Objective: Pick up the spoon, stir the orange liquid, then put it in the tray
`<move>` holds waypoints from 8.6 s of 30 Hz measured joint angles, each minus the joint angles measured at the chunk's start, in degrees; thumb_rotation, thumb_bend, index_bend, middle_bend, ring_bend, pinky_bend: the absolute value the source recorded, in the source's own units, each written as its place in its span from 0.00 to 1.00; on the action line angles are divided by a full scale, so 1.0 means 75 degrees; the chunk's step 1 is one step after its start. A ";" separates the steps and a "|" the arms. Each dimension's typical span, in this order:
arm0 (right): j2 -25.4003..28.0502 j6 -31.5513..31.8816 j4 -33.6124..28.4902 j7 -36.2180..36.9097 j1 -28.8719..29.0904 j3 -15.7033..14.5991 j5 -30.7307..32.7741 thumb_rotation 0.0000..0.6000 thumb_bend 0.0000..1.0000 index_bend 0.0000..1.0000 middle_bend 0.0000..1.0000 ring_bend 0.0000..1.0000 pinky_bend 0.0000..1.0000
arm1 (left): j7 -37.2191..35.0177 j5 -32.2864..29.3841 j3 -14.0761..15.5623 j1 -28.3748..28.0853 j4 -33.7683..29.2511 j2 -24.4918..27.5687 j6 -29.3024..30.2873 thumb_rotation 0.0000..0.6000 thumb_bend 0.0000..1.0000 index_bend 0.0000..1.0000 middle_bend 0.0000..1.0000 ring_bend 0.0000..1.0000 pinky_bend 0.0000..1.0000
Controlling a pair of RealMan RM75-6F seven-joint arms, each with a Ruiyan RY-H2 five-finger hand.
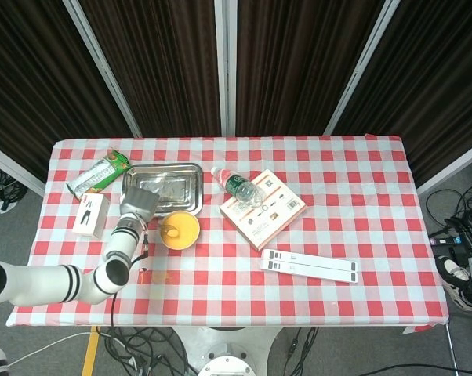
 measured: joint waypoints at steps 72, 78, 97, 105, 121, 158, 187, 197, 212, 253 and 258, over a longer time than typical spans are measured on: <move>-0.0014 -0.0005 0.0083 0.0067 -0.0054 0.0006 0.0036 1.00 0.25 0.14 0.15 0.02 0.06 | 0.0843 -0.0797 -0.0485 -0.0376 0.0390 -0.0212 -0.0056 1.00 0.49 0.68 0.99 0.96 0.96; -0.0022 -0.0039 0.0065 0.0044 -0.0025 0.0010 0.0024 1.00 0.25 0.14 0.15 0.02 0.06 | 0.0654 0.0278 -0.0233 -0.0303 0.0199 -0.0370 0.0654 1.00 0.49 0.68 0.99 0.96 0.96; 0.0021 -0.0037 -0.0077 -0.0094 0.0002 0.0030 0.0021 1.00 0.25 0.14 0.15 0.02 0.06 | 0.0338 0.6499 0.1799 0.1262 0.1028 -0.1929 0.3841 1.00 0.48 0.68 0.98 0.96 0.96; 0.0059 -0.0016 -0.0168 -0.0163 0.0014 0.0036 -0.0010 1.00 0.25 0.14 0.15 0.02 0.06 | -0.0190 0.8335 0.2035 0.2110 0.2377 -0.2482 0.4478 1.00 0.49 0.68 0.98 0.96 0.96; 0.0106 0.0030 -0.0268 -0.0231 -0.0022 0.0041 0.0027 1.00 0.25 0.14 0.15 0.02 0.06 | -0.0043 0.9798 0.1255 0.2945 0.3807 -0.3095 0.4635 1.00 0.51 0.68 0.99 0.96 0.96; 0.0151 0.0040 -0.0388 -0.0359 -0.0009 0.0077 0.0050 1.00 0.25 0.14 0.15 0.02 0.06 | -0.2554 1.1384 -0.0065 0.3817 0.6055 -0.4175 0.4598 1.00 0.57 0.67 1.00 0.96 0.98; 0.0151 0.0022 -0.0413 -0.0397 -0.0008 0.0079 0.0070 1.00 0.25 0.14 0.15 0.02 0.06 | -0.3790 1.1863 -0.0577 0.3906 0.7036 -0.4597 0.4513 1.00 0.57 0.72 1.00 0.96 0.97; 0.0133 -0.0032 -0.0379 -0.0384 0.0021 0.0082 0.0087 1.00 0.25 0.14 0.15 0.02 0.06 | -0.3261 1.1227 -0.1082 0.3593 0.6553 -0.4197 0.3223 1.00 0.57 0.71 1.00 0.96 0.97; 0.0096 -0.0074 -0.0249 -0.0276 -0.0009 0.0085 0.0182 1.00 0.25 0.14 0.15 0.02 0.06 | -0.2459 0.8390 -0.2488 0.3005 0.5861 -0.3928 0.0515 1.00 0.56 0.59 1.00 0.96 0.97; 0.0169 -0.0054 -0.0286 -0.0320 -0.0054 0.0103 0.0209 1.00 0.25 0.14 0.15 0.02 0.06 | -0.2231 0.5826 -0.2548 0.2720 0.4672 -0.2889 0.0136 1.00 0.17 0.21 0.92 0.88 0.89; 0.0166 -0.0085 -0.0260 -0.0264 -0.0059 0.0085 0.0210 1.00 0.25 0.14 0.15 0.02 0.06 | -0.2406 0.5867 -0.2551 0.3129 0.3340 -0.2063 0.0614 1.00 0.17 0.21 0.65 0.55 0.61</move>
